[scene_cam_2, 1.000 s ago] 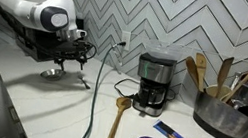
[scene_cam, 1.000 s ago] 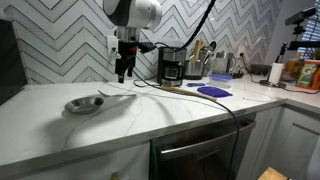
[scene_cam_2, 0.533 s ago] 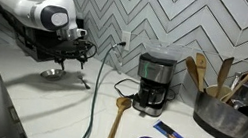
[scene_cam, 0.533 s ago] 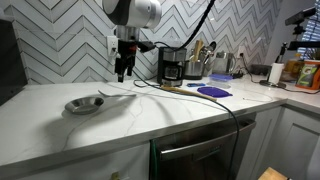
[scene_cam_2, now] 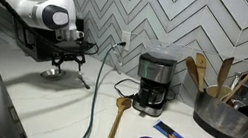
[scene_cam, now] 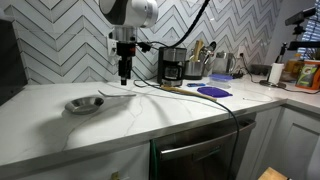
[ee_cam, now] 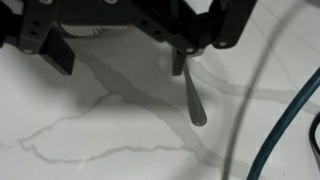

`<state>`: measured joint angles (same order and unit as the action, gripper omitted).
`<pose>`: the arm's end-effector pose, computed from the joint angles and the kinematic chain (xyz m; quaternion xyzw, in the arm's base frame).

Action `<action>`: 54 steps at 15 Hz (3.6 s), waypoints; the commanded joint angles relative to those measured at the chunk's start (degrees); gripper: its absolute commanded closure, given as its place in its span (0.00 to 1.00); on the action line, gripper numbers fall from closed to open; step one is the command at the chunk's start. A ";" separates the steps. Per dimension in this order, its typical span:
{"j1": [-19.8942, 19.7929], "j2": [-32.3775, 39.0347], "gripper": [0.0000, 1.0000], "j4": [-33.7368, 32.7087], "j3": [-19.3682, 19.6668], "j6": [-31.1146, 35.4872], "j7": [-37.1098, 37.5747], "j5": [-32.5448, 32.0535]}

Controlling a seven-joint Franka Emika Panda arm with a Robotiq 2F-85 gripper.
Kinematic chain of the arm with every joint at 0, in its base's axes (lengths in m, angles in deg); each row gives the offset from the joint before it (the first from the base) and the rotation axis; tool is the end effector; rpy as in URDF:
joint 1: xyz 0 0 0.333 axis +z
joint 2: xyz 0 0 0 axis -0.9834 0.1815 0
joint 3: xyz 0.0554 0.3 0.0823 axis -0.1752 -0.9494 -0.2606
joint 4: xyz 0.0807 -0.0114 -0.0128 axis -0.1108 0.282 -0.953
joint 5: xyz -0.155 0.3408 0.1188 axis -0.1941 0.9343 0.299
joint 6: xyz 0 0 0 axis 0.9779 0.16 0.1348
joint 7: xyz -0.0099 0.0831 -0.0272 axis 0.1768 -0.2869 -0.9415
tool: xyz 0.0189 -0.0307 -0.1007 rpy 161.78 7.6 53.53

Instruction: Pick up the silver fork and put it on the dark blue lunch box lid

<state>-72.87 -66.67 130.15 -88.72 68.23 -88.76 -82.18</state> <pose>0.5862 0.1474 0.4362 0.8581 0.5109 0.0435 0.0273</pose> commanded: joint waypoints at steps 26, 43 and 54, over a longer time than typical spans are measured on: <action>-0.74 20.03 0.41 -18.26 -2.33 -1.36 -9.00 -4.57; -1.25 25.39 0.79 -25.08 -2.64 -2.67 -12.03 -1.41; -0.76 24.74 0.98 -25.46 -2.26 -4.88 -10.93 -1.79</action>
<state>-73.28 -42.07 105.57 -90.59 66.00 -99.42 -84.28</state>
